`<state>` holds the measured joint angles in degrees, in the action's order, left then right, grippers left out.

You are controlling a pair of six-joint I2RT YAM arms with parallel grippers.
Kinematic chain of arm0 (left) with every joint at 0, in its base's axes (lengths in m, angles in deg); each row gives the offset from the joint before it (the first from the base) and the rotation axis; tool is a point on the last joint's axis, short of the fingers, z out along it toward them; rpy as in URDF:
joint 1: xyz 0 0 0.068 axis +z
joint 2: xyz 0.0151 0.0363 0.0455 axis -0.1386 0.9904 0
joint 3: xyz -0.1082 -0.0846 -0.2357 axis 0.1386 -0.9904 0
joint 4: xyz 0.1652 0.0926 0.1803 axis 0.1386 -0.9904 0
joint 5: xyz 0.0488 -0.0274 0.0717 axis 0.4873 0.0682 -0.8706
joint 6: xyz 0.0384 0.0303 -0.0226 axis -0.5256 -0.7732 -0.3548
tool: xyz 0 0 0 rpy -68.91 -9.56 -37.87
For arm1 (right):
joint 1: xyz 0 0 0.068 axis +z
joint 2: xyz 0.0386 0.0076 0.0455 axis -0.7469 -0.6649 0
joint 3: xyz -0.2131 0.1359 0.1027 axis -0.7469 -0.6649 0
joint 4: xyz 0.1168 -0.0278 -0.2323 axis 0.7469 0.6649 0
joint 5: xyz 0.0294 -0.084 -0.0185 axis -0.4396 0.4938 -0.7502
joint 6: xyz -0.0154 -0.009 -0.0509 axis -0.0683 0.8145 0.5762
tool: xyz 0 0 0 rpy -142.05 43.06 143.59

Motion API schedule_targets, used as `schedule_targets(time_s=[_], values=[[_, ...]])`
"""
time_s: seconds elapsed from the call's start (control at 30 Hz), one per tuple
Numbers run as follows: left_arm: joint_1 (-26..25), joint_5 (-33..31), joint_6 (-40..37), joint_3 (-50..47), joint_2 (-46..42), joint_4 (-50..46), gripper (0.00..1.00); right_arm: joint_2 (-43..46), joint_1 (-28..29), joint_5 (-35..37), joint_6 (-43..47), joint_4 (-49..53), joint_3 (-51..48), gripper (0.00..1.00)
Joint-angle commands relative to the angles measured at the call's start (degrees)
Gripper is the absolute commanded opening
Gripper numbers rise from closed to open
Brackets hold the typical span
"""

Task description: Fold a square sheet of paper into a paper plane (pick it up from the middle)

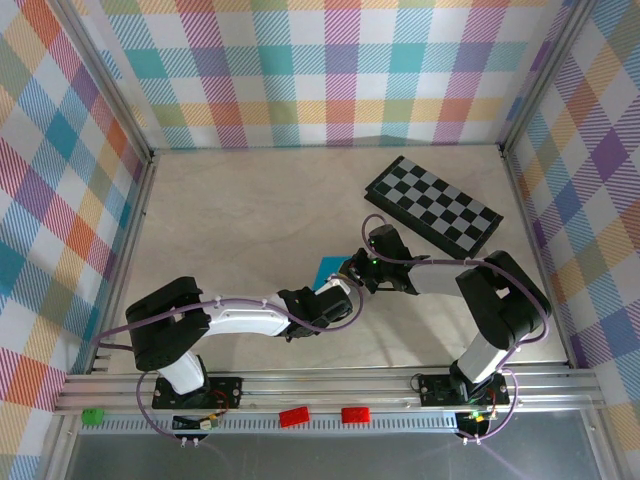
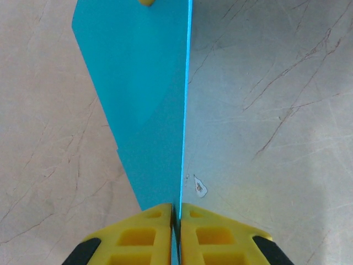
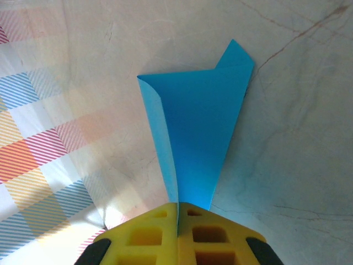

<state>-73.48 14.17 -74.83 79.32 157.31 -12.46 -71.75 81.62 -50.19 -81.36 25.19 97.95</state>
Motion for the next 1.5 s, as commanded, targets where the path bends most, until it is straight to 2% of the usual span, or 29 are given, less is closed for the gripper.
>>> schedule_targets(time_s=[0.0, 0.1, 0.3, 0.4, 0.47, 0.63, 0.8, 1.03, 1.27, 1.47], values=[[-0.58, -1.42, 0.12, 1.39, 0.42, 0.22, 0.10, 1.07, -0.39, -0.45, -0.31, -1.07, -0.33, 0.00], [-0.58, -1.60, 0.12, 1.56, 0.50, 0.15, 0.10, 1.12, -0.34, -0.38, -0.34, -1.08, -0.33, 0.00], [-0.49, -0.66, 0.30, 1.06, -0.27, 1.25, 0.02, 1.68, -0.39, -0.45, 0.74, -0.43, -0.25, 0.02], [-0.24, 1.19, 0.71, 0.18, -0.64, 2.42, 0.00, 2.98, -0.43, 0.41, 3.68, 3.18, 0.05, 0.14], [0.29, 3.18, 1.40, -0.77, -1.16, 3.41, 0.00, 4.75, -0.56, 2.77, 7.46, 10.05, 0.86, 0.25], [3.27, 12.77, 3.45, -4.60, -3.86, 7.33, 0.00, 11.47, -1.81, 9.00, 13.68, 22.08, 0.64, 0.40], [6.65, 21.09, 4.23, -5.87, -4.34, 8.83, 0.00, 16.92, -2.54, 12.80, 15.57, 27.63, 0.27, 0.43], [12.58, 34.06, 5.82, -7.70, -5.40, 12.03, 0.00, 19.97, -2.71, 13.78, 15.00, 28.35, -1.09, 0.43], [16.23, 41.88, 6.01, -8.35, -5.43, 12.82, 0.00, 21.09, -2.71, 13.97, 14.48, 27.07, -2.88, 0.43], [17.67, 45.33, 6.86, -8.06, -4.02, 13.81, 0.00, 20.49, -2.71, 12.75, 14.94, 25.92, -2.79, 0.44]])
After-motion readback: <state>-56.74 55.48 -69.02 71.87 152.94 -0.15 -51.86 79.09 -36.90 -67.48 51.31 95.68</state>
